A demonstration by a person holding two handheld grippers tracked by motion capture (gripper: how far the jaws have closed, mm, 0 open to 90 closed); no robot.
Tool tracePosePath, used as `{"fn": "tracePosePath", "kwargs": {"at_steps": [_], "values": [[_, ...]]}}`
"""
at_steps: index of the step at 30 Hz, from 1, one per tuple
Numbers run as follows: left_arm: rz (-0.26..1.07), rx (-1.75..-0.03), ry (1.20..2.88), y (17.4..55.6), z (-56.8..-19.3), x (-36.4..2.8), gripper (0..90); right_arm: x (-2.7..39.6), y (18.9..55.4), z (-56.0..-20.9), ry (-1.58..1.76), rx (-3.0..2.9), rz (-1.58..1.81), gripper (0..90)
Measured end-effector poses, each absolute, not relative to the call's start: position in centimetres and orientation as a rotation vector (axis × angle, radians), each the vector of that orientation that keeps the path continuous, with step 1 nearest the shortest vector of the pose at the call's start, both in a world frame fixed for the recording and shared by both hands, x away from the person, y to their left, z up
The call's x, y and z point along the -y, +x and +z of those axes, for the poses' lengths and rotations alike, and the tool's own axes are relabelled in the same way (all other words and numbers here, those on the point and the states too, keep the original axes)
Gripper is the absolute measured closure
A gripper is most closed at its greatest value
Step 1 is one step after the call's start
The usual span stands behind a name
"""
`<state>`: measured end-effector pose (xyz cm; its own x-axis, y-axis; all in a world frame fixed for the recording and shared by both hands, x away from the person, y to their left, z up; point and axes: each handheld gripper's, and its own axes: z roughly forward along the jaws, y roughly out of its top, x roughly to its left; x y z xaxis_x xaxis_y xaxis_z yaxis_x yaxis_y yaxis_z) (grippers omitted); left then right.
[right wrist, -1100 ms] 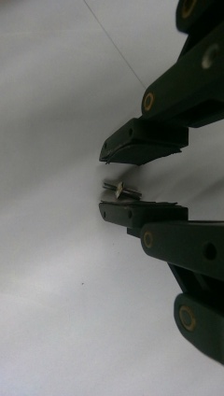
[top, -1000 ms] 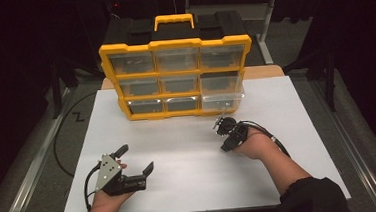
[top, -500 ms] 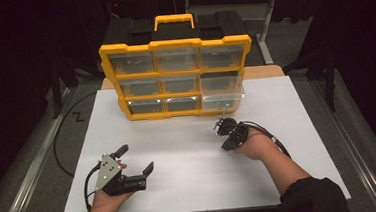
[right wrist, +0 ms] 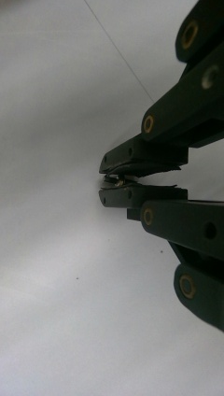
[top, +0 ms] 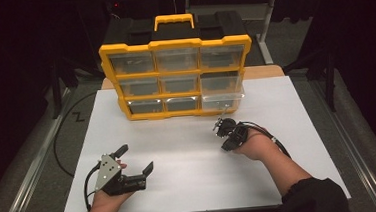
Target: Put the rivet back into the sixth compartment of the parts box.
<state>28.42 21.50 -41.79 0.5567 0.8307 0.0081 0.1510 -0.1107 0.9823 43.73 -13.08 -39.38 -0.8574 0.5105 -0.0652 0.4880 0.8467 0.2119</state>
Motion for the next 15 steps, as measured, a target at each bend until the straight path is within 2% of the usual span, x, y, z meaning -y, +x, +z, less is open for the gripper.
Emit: {"fn": "tracePosePath", "kwargs": {"at_steps": [15], "values": [[0.714,-0.851,1.602,28.4,-41.8,-21.5,2.3,14.2,42.7,-37.9,0.736,-2.91,0.286,84.9]]}}
